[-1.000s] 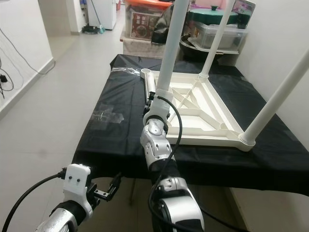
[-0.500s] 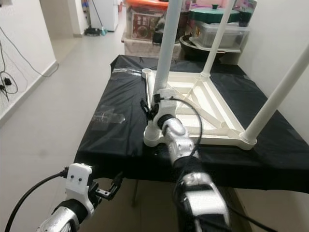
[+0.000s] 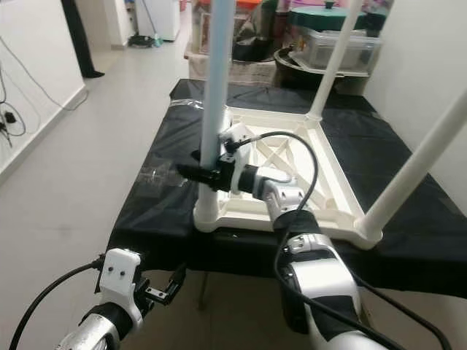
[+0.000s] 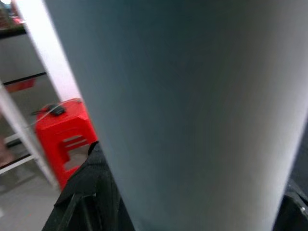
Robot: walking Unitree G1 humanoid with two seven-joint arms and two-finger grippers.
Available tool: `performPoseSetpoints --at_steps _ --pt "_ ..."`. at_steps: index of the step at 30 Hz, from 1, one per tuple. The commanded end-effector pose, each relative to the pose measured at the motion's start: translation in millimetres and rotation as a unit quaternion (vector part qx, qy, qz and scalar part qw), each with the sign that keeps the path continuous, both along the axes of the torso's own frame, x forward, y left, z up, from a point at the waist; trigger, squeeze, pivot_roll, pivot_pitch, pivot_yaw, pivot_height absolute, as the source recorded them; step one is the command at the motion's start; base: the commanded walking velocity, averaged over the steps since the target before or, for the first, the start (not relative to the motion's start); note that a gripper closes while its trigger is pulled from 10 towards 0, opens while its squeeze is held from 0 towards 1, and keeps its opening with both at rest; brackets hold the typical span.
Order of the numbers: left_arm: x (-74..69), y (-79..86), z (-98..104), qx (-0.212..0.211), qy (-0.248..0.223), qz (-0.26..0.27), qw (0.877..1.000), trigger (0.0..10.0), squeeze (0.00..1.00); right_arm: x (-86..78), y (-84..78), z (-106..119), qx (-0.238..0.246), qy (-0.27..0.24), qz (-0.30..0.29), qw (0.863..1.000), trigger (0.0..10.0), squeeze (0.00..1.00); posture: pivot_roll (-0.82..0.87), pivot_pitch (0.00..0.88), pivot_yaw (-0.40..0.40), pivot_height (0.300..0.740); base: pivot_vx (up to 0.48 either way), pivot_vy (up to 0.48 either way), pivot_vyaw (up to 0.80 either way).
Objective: Building children table
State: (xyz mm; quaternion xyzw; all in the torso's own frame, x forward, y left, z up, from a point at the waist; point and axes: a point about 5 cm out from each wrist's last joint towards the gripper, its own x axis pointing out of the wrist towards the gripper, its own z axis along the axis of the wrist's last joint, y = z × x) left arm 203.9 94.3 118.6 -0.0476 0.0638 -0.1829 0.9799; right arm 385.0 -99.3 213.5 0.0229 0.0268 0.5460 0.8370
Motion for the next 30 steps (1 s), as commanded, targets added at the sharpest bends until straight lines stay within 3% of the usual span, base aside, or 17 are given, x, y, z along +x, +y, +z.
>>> performPoseSetpoints --at_steps 1,2,8,11,13,14,15,18,19,20,21,22,23,24,25,28,30 --pt "-2.7 0.3 -0.9 0.004 0.002 0.002 1.0 10.0 0.0 -2.9 12.1 -1.5 -0.011 0.005 0.047 0.999 4.9 0.0 0.14 0.0 -0.106 0.74 0.0 0.0 0.0" --pt "-3.1 0.4 -0.7 0.004 0.002 0.003 1.0 10.0 0.0 -2.9 15.3 -0.6 -0.004 0.007 0.052 0.999 0.0 0.0 0.14 0.0 -0.106 0.74 0.0 0.0 0.0" --pt "-3.5 0.5 -0.4 0.003 0.002 0.004 1.0 10.0 0.0 0.4 16.6 -4.5 0.005 0.005 0.007 1.0 0.0 0.0 0.13 0.004 -0.104 0.74 0.0 0.0 0.0" --pt "-2.5 0.5 -0.1 0.003 0.0 0.003 1.0 10.0 0.0 9.1 5.8 -12.5 0.008 0.001 -0.123 0.992 0.0 0.0 0.12 0.003 -0.1 0.74 0.0 0.0 0.0" --pt "-0.7 1.1 -0.2 0.004 -0.002 0.002 1.0 10.0 0.0 20.3 -18.5 -21.4 -0.01 0.011 -0.328 0.945 0.0 0.0 0.1 0.0 -0.087 0.74 0.0 0.0 0.0" --pt "-0.7 1.1 -0.2 0.004 -0.002 0.002 1.0 10.0 0.0 20.3 -18.5 -21.4 -0.01 0.011 -0.328 0.945 0.0 0.0 0.1 0.0 -0.087 0.74 0.0 0.0 0.0" --pt "0.0 1.3 -0.3 0.004 -0.003 0.001 1.0 10.0 0.0 22.2 -28.9 -24.1 -0.02 0.009 -0.396 0.918 0.0 0.0 0.1 0.0 -0.087 0.74 0.0 0.0 0.0" --pt "0.0 1.3 -0.3 0.004 -0.003 0.001 1.0 10.0 0.0 22.2 -28.9 -24.1 -0.02 0.009 -0.396 0.918 0.0 0.0 0.1 0.0 -0.087 0.74 0.0 0.0 0.0" --pt "0.8 1.7 -0.6 0.005 -0.003 0.0 1.0 10.0 0.0 22.0 -45.7 -29.8 -0.019 0.023 -0.493 0.87 0.0 0.0 0.09 0.0 -0.076 0.74 0.0 0.0 0.0" --pt "0.8 1.7 -0.6 0.005 -0.003 0.0 1.0 10.0 0.0 22.0 -45.7 -29.8 -0.019 0.023 -0.493 0.87 0.0 0.0 0.09 0.0 -0.076 0.74 0.0 0.0 0.0" --pt "1.9 1.6 -1.1 0.005 -0.003 -0.002 1.0 10.0 0.0 16.9 -55.7 -35.5 -0.007 0.034 -0.567 0.823 0.0 0.0 0.08 0.0 -0.071 0.74 0.0 0.0 0.0" --pt "1.9 1.6 -1.1 0.005 -0.003 -0.002 1.0 10.0 0.0 16.9 -55.7 -35.5 -0.007 0.034 -0.567 0.823 0.0 0.0 0.08 0.0 -0.071 0.74 0.0 0.0 0.0" --pt "2.5 1.6 -1.3 0.005 -0.003 -0.003 1.0 10.0 0.0 12.1 -62.4 -39.7 0.001 0.044 -0.612 0.789 0.0 0.0 0.08 0.0 -0.071 0.74 0.0 0.0 0.0" --pt "2.5 1.6 -1.3 0.005 -0.003 -0.003 1.0 10.0 0.0 12.1 -62.4 -39.7 0.001 0.044 -0.612 0.789 0.0 0.0 0.08 0.0 -0.071 0.74 0.0 0.0 0.0" --pt "3.6 1.4 -1.9 0.006 -0.003 -0.004 1.0 10.0 0.0 5.5 -58.9 -41.9 0.012 0.048 -0.649 0.759 0.0 0.0 0.09 0.0 -0.073 0.74 0.0 0.0 0.0" --pt "4.9 1.2 -2.4 0.007 -0.004 -0.003 1.0 10.0 0.0 -0.6 -37.7 -42.7 0.037 0.059 -0.668 0.741 0.0 0.0 0.09 0.0 -0.082 0.74 0.0 0.0 0.0" --pt "4.9 1.2 -2.4 0.007 -0.004 -0.003 1.0 10.0 0.0 -0.6 -37.7 -42.7 0.037 0.059 -0.668 0.741 0.0 0.0 0.09 0.0 -0.082 0.74 0.0 0.0 0.0"
